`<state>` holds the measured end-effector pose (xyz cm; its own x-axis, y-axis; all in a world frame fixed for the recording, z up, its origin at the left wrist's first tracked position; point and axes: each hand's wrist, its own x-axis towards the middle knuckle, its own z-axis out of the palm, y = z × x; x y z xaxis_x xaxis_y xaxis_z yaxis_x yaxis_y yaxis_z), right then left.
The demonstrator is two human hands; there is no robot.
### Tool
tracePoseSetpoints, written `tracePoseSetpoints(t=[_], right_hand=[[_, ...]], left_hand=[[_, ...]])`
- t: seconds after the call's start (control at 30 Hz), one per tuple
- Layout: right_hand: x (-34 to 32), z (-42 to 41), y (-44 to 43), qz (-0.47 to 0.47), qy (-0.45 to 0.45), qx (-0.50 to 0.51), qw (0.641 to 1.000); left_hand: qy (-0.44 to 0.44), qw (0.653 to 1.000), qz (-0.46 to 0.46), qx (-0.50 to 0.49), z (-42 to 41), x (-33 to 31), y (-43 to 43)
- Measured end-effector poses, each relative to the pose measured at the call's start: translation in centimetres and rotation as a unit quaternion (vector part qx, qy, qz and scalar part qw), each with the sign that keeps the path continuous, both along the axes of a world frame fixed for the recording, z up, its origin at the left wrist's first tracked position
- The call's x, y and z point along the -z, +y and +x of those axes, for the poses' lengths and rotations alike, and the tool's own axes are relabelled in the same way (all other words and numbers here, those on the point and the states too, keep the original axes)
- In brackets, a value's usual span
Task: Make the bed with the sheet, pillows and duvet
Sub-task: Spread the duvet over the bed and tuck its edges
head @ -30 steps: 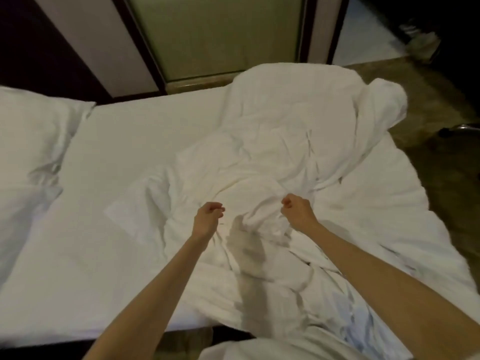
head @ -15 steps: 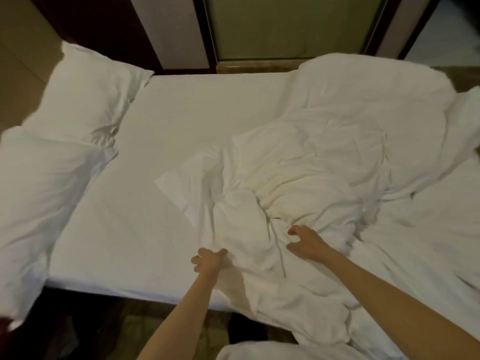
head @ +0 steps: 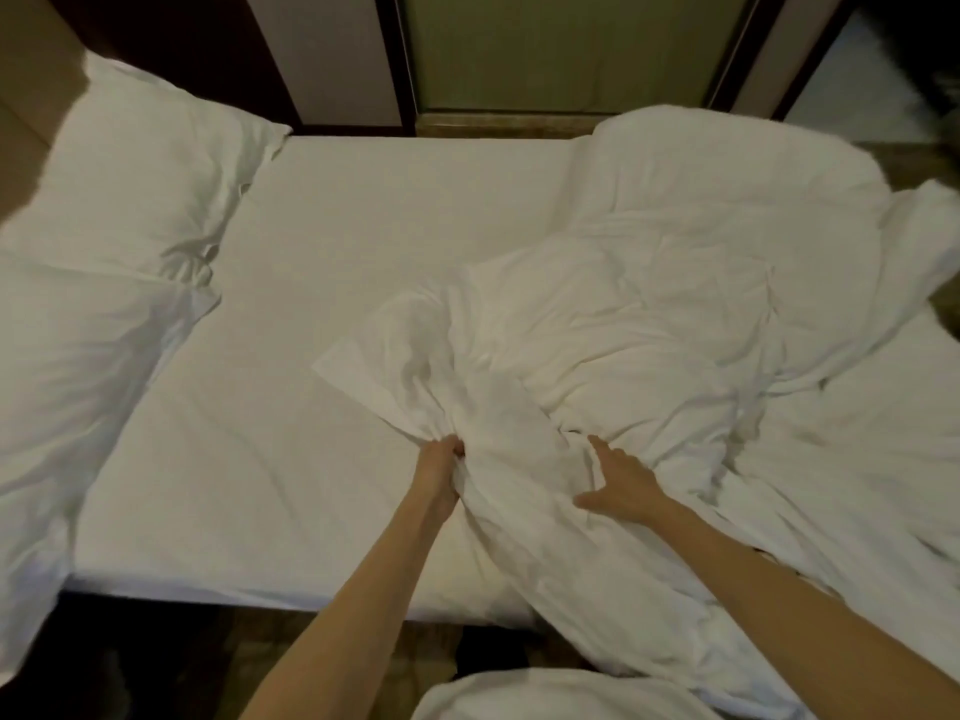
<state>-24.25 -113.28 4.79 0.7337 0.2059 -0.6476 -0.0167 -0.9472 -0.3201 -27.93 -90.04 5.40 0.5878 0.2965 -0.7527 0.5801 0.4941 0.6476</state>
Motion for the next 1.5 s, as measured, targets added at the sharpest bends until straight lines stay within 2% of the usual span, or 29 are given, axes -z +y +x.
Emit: tracePoseSetpoints(t=[0.07,0.13,0.27,0.43,0.67,0.73,0.8,0.97,1.03,1.13,1.3,1.5], right_hand=[[-0.6,0.0,0.9,0.09,0.01,0.076,0.993],[-1.7,0.0,2.6,0.198,0.005,0.148,0.969],[-4.8,0.0,7.6,0.329,0.003,0.214,0.92],[-9.4,1.4,14.1,0.429,-0.022,0.209,0.879],[-13.6,2.2,21.2,0.514,-0.034,0.188,0.836],[-13.6,2.1,22.2,0.519,-0.032,0.169,0.838],[-13.1,2.0,22.5,0.501,-0.02,0.138,0.854],[-11.7,2.6,20.8,0.434,0.064,0.059,0.897],[-10.9,3.3,19.9,0.408,0.089,0.055,0.907],[-9.7,4.6,18.6,0.374,0.078,0.065,0.922],[-8.3,7.1,14.8,0.331,0.045,0.067,0.94],[-6.7,11.2,7.9,0.282,-0.004,0.124,0.951]], left_hand=[[-0.044,0.999,0.01,0.018,0.9,-2.9,0.6],[-0.085,0.996,0.009,0.016,1.5,-5.1,1.3],[-0.168,0.984,-0.033,-0.042,2.0,-9.0,4.1],[-0.263,0.959,-0.066,-0.083,1.5,-13.8,9.3],[-0.351,0.931,0.058,-0.083,0.6,-18.7,14.8],[-0.336,0.933,0.1,-0.088,0.4,-18.6,16.3],[-0.3,0.94,0.125,-0.102,0.3,-18.0,16.8],[-0.134,0.952,0.255,-0.101,-0.6,-15.3,15.7],[-0.112,0.951,0.276,-0.087,-0.9,-13.6,15.5],[-0.072,0.945,0.309,-0.084,-1.4,-12.3,14.1],[-0.084,0.926,0.366,-0.044,-0.2,-12.2,10.5],[-0.082,0.916,0.391,0.047,3.7,-10.4,6.6]])
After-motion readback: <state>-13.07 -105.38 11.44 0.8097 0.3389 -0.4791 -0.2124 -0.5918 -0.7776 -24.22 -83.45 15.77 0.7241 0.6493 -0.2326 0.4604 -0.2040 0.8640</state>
